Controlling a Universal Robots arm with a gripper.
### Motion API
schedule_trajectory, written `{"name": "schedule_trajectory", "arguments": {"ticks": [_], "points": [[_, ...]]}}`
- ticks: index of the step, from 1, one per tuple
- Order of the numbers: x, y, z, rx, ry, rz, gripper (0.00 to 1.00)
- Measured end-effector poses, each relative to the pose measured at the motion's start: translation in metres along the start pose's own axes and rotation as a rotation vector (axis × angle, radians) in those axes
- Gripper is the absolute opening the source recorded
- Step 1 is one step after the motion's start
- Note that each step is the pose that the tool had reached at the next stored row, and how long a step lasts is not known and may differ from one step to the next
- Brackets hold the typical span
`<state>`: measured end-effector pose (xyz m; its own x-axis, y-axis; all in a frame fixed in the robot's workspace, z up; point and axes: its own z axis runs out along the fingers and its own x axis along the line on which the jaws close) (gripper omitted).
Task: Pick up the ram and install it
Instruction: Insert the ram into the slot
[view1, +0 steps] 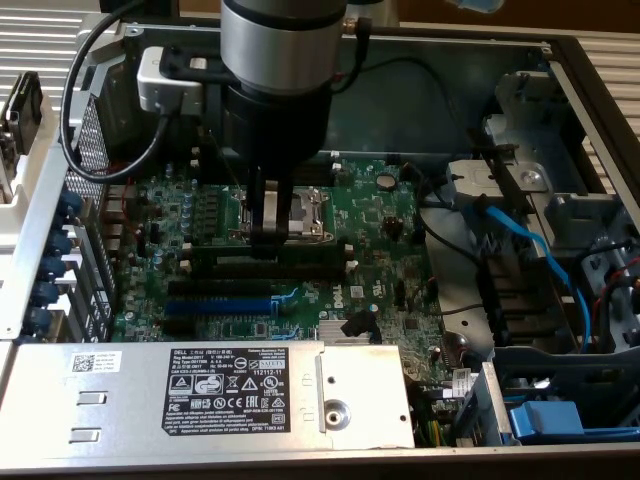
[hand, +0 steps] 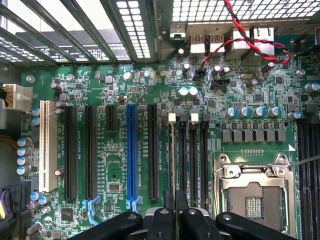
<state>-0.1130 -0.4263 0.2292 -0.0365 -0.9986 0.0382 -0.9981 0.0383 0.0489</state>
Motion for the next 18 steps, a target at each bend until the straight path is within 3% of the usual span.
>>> {"name": "schedule_trajectory", "arguments": {"ticks": [7,18], "points": [[-0.0001,0.0000,0.0014,-0.0002,-0.0004,-0.001,0.13],[0.0023,0.0008,0.0017,-0.0003,-0.0065,-0.001,0.13]]}}
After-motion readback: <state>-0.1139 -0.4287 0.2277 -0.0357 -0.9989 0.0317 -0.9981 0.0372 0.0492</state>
